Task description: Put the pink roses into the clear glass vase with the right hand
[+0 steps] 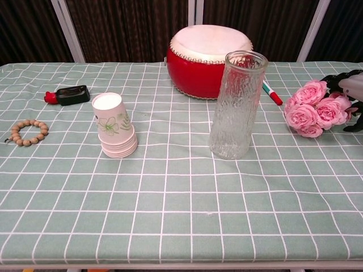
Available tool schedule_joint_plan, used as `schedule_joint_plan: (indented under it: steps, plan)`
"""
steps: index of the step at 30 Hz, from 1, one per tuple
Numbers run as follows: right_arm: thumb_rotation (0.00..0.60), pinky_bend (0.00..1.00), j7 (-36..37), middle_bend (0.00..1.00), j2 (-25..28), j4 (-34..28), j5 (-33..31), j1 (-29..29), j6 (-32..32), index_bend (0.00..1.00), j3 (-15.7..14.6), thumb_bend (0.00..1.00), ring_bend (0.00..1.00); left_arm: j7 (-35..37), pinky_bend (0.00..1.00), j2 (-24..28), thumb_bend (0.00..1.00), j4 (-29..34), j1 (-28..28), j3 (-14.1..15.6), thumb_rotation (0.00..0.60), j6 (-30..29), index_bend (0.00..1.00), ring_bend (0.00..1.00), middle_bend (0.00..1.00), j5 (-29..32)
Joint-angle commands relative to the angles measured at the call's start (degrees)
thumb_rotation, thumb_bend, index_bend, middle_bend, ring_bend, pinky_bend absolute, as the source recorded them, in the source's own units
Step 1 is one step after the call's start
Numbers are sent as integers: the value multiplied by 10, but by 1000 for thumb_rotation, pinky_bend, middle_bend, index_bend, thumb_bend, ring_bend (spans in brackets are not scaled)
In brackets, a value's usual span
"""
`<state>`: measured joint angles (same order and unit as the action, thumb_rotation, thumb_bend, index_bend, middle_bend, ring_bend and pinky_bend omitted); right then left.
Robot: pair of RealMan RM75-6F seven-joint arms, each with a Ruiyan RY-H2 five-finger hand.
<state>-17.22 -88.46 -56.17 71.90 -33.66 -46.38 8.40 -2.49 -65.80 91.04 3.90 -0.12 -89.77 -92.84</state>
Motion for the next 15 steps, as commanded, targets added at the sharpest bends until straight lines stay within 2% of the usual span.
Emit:
schedule_joint_plan:
  steps: [1, 9, 11, 15]
  plan:
    - [600, 0, 7, 20, -24, 31, -6, -11, 11, 0, -1, 101, 0, 5, 102, 2, 0, -4, -1, 0, 599, -1, 70, 0, 0, 2]
    - [600, 0, 32, 157, -76, 102, 11, -22, -17, 6, 0, 146, 0, 14, 102, 0, 0, -13, -2, 1, 600, 0, 70, 0, 0, 3]
    - [600, 0, 42, 212, -86, 115, 16, -23, -26, 65, 0, 165, 0, 16, 102, 0, 0, -15, -2, 1, 600, 0, 70, 0, 0, 3]
    - [600, 0, 70, 301, -102, 141, 34, -24, -47, 295, -4, 204, 19, 19, 102, 1, 0, -16, -3, 1, 600, 0, 70, 0, 0, 4]
